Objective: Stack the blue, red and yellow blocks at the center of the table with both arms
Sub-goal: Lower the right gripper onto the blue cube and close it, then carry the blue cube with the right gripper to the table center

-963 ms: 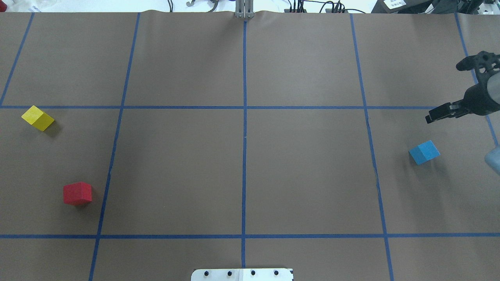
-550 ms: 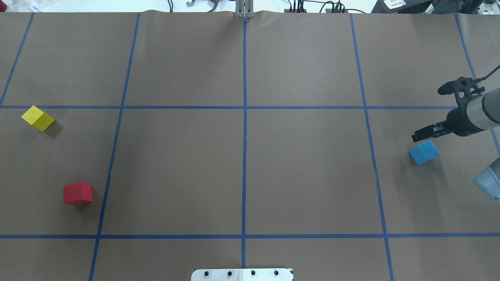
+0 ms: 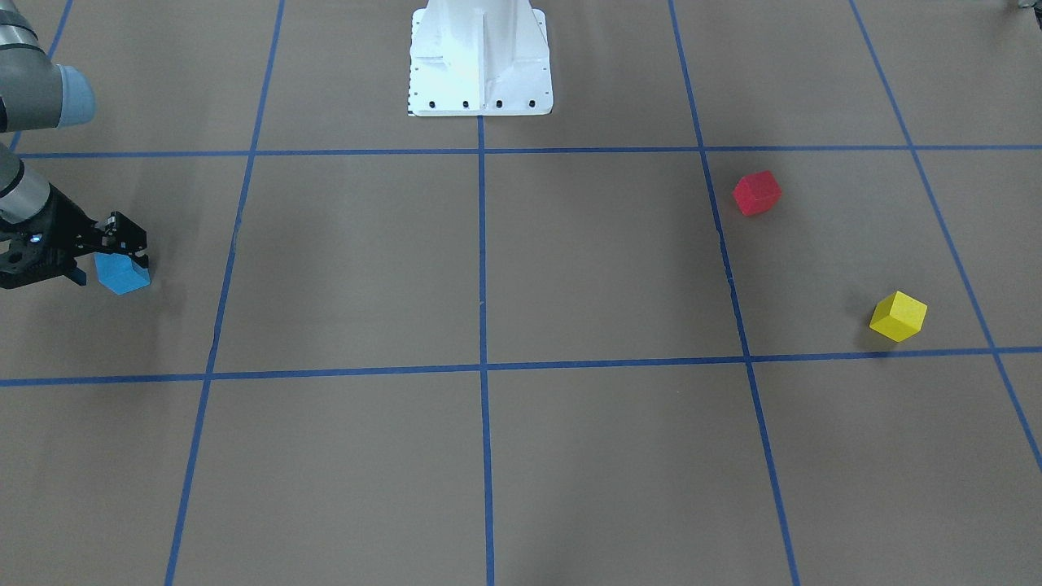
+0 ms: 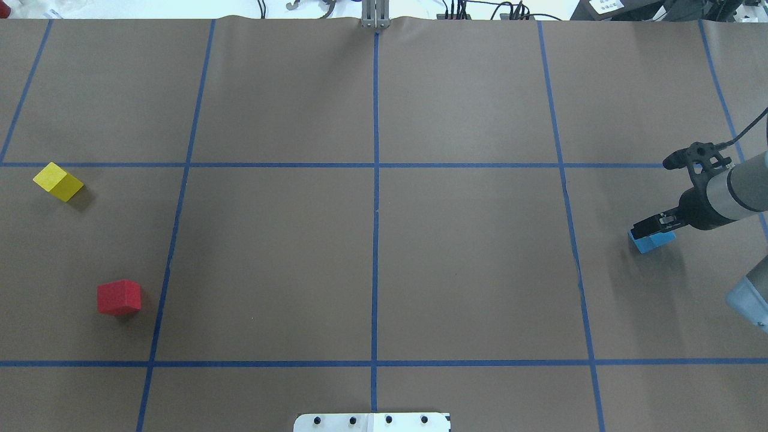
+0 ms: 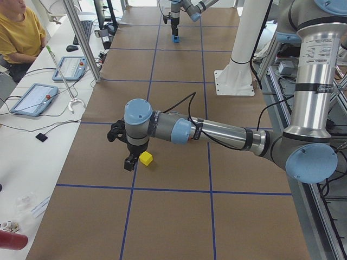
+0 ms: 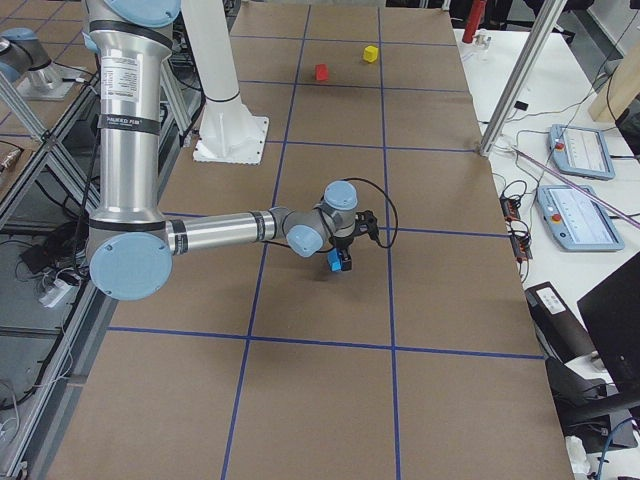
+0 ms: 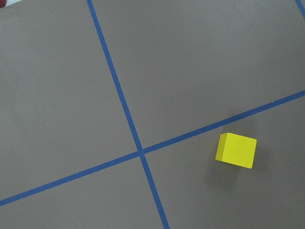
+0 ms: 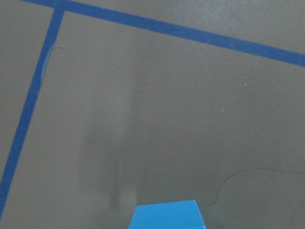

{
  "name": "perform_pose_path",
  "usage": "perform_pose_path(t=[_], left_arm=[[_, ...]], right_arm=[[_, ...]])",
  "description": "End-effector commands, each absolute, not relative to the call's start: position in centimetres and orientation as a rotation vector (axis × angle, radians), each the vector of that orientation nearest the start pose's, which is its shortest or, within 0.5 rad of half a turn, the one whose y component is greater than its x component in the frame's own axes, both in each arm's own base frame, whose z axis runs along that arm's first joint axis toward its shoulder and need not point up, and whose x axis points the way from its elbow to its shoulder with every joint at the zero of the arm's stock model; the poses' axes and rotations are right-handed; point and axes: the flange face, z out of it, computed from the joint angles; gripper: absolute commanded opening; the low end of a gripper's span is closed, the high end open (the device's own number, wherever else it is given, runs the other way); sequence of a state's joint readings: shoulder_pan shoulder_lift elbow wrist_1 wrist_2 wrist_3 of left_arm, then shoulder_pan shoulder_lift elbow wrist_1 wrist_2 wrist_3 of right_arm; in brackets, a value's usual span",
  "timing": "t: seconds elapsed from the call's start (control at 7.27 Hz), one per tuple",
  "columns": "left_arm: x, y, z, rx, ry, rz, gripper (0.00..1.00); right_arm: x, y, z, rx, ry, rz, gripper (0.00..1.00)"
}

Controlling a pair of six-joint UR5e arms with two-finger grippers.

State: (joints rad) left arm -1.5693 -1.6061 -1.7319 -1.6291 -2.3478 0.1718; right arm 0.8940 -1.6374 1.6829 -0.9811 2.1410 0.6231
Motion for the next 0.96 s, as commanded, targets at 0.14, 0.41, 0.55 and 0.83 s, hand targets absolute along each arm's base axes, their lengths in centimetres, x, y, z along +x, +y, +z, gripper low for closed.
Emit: perform_pose_path(t=[0.14, 0.41, 0.55, 0.83], left_arm=[[-6.3, -51.4, 55.5, 0.306, 0.752, 0.262, 1.0], [-6.1, -51.3, 55.5, 0.303, 0.782, 0.263, 1.0], [-6.1, -51.3, 55.8, 0.297, 0.782, 0.261, 1.0], [-6.1, -51.3, 55.9, 0.295, 0.783, 0.259, 1.0]], right_arm=[[-25.7, -43.1, 57.3, 0.157, -0.805, -0.249, 0.0], [-28.5, -46.8, 52.1, 0.15, -0.812, -0.246, 0.0], [-31.5, -50.4, 46.5, 0.129, -0.792, -0.229, 0.0], [-36.7, -53.3, 36.8, 0.095, -0.801, -0.189, 0.0]])
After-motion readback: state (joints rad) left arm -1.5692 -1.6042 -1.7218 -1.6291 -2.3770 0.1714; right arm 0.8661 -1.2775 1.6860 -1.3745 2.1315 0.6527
